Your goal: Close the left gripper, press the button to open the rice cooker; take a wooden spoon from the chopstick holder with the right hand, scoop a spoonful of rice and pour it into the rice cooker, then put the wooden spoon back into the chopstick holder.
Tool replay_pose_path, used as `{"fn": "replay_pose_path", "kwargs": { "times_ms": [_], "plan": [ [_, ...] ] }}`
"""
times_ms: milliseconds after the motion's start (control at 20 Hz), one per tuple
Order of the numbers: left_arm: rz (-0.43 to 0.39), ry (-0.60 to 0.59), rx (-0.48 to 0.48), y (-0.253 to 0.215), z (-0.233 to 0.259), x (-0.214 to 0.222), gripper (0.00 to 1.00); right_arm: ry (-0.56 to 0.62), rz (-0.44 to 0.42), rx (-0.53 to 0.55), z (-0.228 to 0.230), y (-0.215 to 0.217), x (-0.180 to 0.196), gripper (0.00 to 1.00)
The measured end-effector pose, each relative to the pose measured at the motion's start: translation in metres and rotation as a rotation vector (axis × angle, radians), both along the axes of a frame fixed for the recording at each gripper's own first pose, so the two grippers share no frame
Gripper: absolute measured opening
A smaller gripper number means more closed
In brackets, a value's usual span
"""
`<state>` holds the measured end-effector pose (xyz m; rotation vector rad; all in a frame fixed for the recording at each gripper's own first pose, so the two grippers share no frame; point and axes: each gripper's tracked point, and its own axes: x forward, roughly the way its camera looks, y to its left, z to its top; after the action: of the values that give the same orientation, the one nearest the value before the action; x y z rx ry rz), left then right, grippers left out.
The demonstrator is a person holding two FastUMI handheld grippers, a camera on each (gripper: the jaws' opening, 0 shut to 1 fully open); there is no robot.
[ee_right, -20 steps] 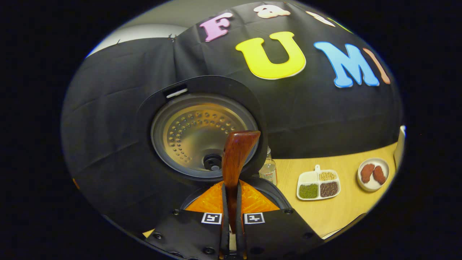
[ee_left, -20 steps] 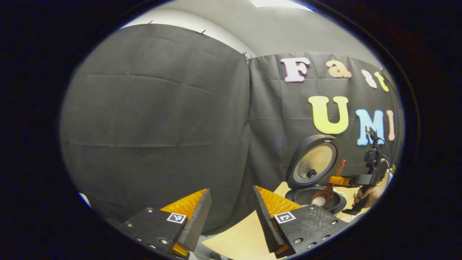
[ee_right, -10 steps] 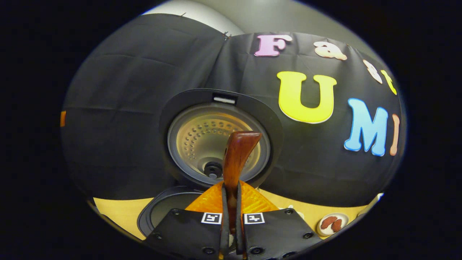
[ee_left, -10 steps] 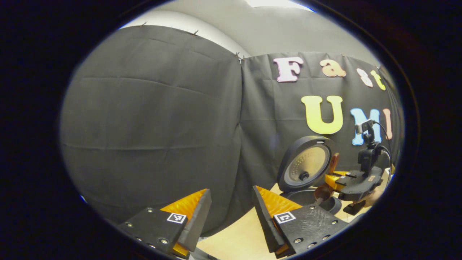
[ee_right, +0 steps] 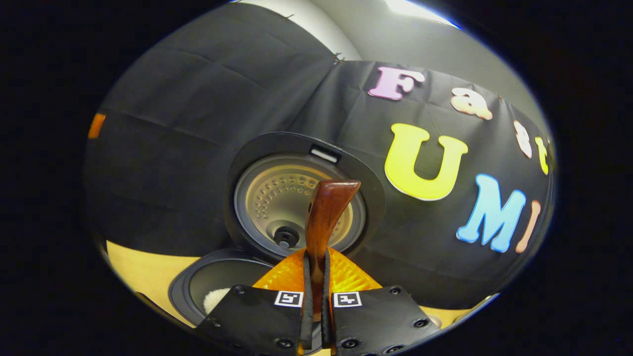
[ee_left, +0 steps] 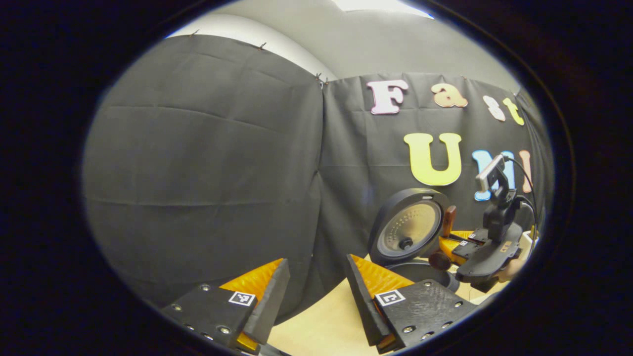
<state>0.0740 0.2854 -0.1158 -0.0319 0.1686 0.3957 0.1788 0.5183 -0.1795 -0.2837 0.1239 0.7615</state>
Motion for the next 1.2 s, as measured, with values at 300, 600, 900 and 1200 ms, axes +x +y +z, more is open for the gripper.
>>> {"fn": "replay_pose_path", "kwargs": {
  "times_ms": [300, 600, 900, 1200],
  "plan": [
    [-0.041, -0.025, -0.008, -0.007, 0.013, 0.007, 0.73, 0.280, -0.057, 0.271, 0.029, -0.023, -0.001, 0.08],
    [-0.134, -0.057, 0.004, -0.047, 0.024, 0.039, 0.72, 0.333, -0.170, 0.417, 0.061, -0.087, 0.016, 0.05],
    [-0.220, -0.084, -0.009, -0.088, 0.033, 0.058, 0.72, 0.331, -0.309, 0.440, 0.061, -0.165, 0.032, 0.05],
    [-0.288, -0.101, -0.023, -0.127, 0.039, 0.073, 0.72, 0.308, -0.443, 0.435, 0.056, -0.249, 0.042, 0.14]
  ]
}}
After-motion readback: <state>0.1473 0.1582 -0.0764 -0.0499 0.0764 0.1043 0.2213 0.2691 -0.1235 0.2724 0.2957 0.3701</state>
